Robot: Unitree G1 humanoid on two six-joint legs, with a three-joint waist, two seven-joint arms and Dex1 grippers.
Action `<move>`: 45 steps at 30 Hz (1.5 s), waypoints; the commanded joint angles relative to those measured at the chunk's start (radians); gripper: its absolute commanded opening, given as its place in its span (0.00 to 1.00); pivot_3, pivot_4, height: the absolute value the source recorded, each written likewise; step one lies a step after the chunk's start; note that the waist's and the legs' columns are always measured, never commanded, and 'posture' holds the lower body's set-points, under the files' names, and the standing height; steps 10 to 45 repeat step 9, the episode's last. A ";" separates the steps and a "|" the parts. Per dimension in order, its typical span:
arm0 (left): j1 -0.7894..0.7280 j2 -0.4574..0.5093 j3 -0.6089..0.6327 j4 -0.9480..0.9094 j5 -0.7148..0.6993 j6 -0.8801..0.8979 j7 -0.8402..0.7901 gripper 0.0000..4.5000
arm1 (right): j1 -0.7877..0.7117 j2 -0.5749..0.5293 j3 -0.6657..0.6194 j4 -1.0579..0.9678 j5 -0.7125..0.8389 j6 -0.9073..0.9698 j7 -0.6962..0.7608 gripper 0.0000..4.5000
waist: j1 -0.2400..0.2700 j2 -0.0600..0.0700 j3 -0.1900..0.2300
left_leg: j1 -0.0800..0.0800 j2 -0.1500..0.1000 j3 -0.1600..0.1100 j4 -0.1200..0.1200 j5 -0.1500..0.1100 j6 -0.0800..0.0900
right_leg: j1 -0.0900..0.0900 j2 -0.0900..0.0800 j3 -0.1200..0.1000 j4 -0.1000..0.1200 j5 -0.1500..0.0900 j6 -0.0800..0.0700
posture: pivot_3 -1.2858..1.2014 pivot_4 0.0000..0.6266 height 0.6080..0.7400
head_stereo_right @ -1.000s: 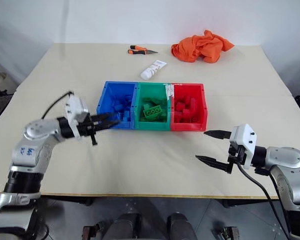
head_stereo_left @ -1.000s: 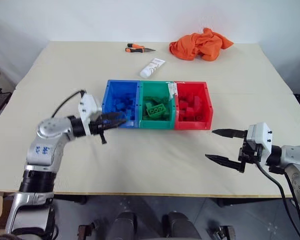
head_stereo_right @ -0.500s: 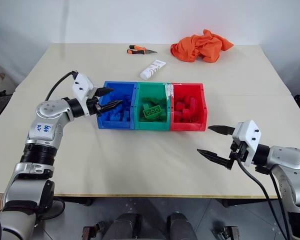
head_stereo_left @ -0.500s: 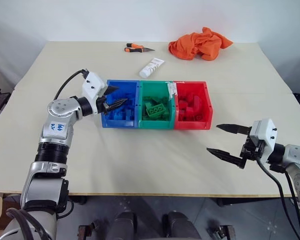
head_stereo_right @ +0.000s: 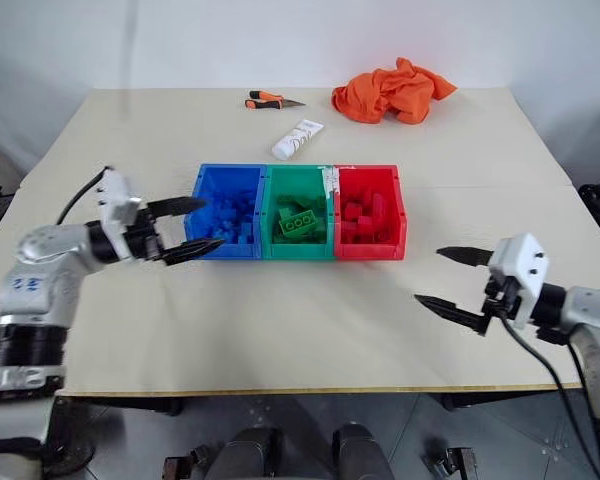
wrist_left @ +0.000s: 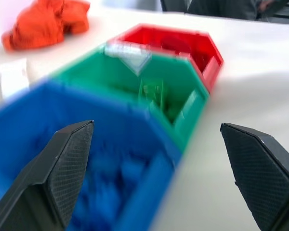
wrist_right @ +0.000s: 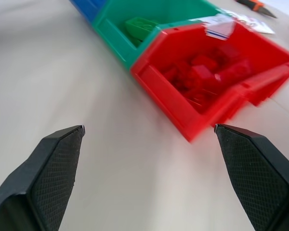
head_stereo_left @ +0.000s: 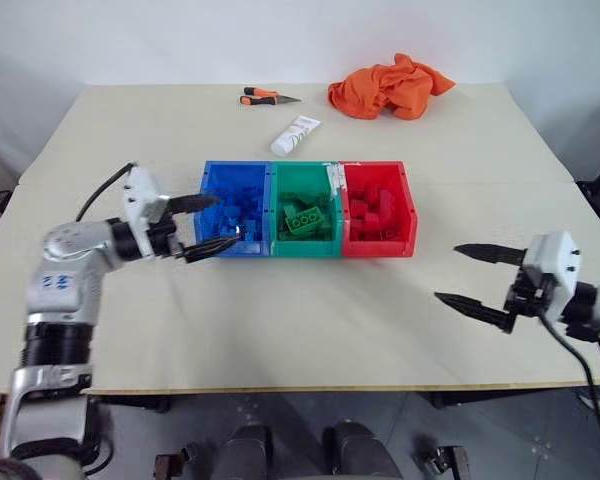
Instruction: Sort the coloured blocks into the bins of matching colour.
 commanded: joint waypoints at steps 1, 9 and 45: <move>0.067 0.058 0.057 -0.029 -0.035 -0.012 -0.066 0.99 | -0.023 -0.025 -0.067 0.045 0.058 -0.046 0.093 1.00 | 0.000 0.000 0.000 | 0.000 0.000 0.000 0.000 -0.001 0.002 | 0.000 0.000 0.000 0.000 0.000 0.000 | 0.52 0.24 1.00; 0.171 0.125 0.135 0.006 -0.051 -0.026 -0.121 0.99 | -0.072 -0.081 -0.056 0.136 0.066 -0.078 0.229 1.00 | -0.001 0.000 0.000 | 0.000 0.000 0.000 0.000 -0.002 0.004 | 0.000 -0.001 0.000 -0.001 0.000 0.000 | 0.52 0.24 1.00; 0.171 0.125 0.135 0.006 -0.051 -0.026 -0.121 0.99 | -0.072 -0.081 -0.056 0.136 0.066 -0.078 0.229 1.00 | -0.001 0.000 0.000 | 0.000 0.000 0.000 0.000 -0.002 0.004 | 0.000 -0.001 0.000 -0.001 0.000 0.000 | 0.52 0.24 1.00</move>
